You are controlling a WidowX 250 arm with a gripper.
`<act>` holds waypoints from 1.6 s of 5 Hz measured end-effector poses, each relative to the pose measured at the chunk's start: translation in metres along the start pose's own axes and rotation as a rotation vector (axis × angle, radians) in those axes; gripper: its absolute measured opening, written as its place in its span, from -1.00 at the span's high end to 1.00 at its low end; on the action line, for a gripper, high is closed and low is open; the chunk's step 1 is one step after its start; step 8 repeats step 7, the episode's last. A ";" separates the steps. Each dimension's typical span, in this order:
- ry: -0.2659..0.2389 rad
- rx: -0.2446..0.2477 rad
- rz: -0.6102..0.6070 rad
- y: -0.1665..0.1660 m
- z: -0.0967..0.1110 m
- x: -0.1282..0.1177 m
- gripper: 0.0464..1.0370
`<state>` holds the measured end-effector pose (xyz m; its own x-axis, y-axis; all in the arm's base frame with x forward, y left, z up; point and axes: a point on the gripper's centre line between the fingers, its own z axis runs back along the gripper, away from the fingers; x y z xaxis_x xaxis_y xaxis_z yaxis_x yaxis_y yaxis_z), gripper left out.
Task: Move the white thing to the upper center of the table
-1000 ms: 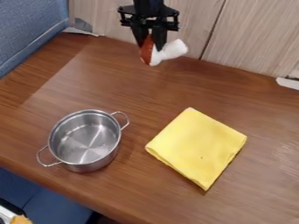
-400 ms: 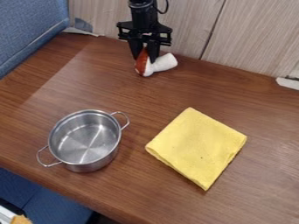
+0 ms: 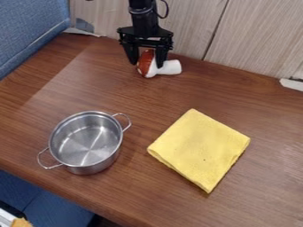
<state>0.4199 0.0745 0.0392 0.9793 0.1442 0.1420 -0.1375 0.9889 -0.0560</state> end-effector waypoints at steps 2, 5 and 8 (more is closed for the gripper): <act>0.042 0.000 0.007 -0.002 0.008 -0.003 -0.93; -0.097 -0.008 0.002 -0.008 0.080 -0.002 -0.93; -0.102 -0.008 0.001 -0.008 0.082 -0.002 -0.92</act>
